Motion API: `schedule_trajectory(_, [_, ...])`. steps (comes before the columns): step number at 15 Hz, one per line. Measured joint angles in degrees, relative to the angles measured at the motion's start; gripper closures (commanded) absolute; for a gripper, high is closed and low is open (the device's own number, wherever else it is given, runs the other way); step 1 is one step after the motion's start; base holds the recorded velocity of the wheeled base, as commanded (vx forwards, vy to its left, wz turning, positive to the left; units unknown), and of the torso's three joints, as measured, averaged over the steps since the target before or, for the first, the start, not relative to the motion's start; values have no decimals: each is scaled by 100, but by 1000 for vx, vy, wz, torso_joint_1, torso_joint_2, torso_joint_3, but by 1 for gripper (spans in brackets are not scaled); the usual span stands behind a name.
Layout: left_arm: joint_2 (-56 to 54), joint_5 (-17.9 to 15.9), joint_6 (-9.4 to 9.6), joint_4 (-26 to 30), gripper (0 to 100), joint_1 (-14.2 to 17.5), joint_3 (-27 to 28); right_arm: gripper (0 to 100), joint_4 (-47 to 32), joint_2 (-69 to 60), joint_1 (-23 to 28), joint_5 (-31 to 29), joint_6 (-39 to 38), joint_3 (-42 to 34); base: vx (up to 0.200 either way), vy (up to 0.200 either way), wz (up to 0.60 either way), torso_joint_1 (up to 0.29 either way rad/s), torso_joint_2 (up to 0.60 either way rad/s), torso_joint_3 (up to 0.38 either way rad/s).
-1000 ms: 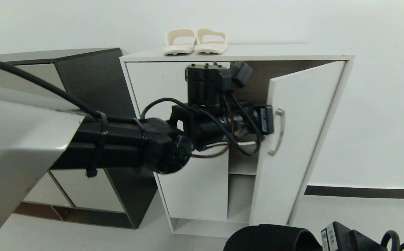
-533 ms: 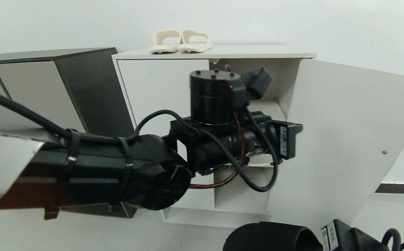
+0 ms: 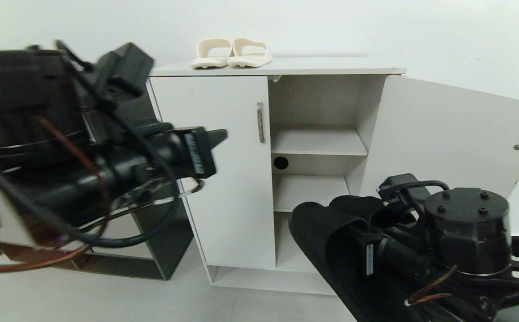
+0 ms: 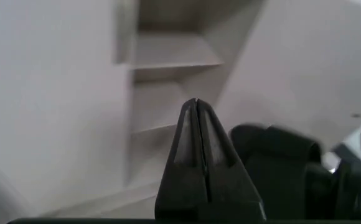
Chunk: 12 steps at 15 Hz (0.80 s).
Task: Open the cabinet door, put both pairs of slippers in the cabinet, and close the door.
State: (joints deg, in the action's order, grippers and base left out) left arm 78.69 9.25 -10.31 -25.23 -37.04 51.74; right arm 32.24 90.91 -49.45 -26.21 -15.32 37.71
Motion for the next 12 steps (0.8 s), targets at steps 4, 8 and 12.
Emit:
schedule_trajectory(4, [-2486, 561, 137, 1810, 100, 1356, -855, 100, 227, 610, 363, -285, -5, 226, 0, 0, 0, 0, 0, 0])
schedule_trajectory(8, [-4721, 990, 499, 2836, 100, 3117, -1881, 100, 256, 852, 612, -538, 27, 300, 0, 0, 0, 0, 0, 0])
schedule_trajectory(12, [-6315, 686, 875, 3152, 100, 4386, -3254, 100, 256, 898, 656, -595, 46, 306, 0, 0, 0, 0, 0, 0])
